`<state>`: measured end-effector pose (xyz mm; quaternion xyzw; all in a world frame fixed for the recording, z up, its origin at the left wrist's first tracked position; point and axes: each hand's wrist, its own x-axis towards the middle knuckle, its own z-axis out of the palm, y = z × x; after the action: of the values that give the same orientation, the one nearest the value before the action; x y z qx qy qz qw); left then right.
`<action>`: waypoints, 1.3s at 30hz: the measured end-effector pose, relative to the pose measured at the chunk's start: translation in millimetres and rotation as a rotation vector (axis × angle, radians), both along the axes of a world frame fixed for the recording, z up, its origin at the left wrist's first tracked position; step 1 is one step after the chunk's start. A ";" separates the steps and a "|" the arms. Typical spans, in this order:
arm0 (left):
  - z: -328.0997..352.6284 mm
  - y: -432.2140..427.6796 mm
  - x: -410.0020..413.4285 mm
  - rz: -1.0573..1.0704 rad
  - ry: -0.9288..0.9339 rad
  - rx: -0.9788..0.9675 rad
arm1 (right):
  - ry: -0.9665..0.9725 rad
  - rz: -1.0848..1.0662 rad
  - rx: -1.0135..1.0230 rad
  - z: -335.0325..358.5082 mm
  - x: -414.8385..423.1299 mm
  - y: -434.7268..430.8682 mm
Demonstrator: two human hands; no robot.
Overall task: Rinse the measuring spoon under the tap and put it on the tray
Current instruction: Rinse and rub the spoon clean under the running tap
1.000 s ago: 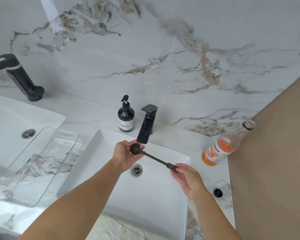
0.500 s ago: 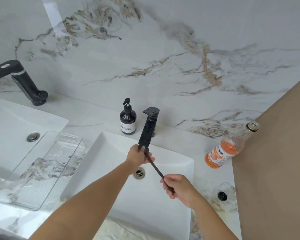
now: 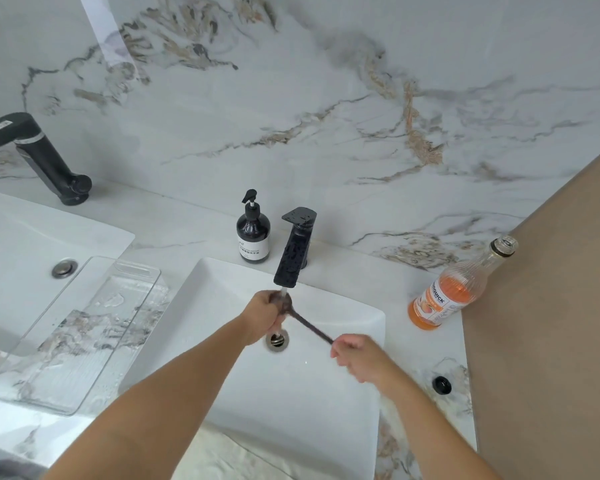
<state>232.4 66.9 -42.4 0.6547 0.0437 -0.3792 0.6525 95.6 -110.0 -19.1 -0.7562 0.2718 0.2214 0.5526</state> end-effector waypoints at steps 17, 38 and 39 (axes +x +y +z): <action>-14.9 0.9 -15.6 -0.075 -0.073 0.139 | -0.055 0.202 -0.281 25.0 18.3 -44.0; 2.6 -0.6 -9.5 0.354 0.699 -0.636 | 0.401 0.419 0.110 35.8 22.8 33.6; 1.5 -1.1 -9.9 0.343 0.697 -0.641 | 0.337 0.416 -0.025 43.0 30.6 34.5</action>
<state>222.5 65.8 -40.9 0.2393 0.2474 -0.4570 0.8202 126.2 -75.5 23.9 -0.7550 0.2015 0.4495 0.4328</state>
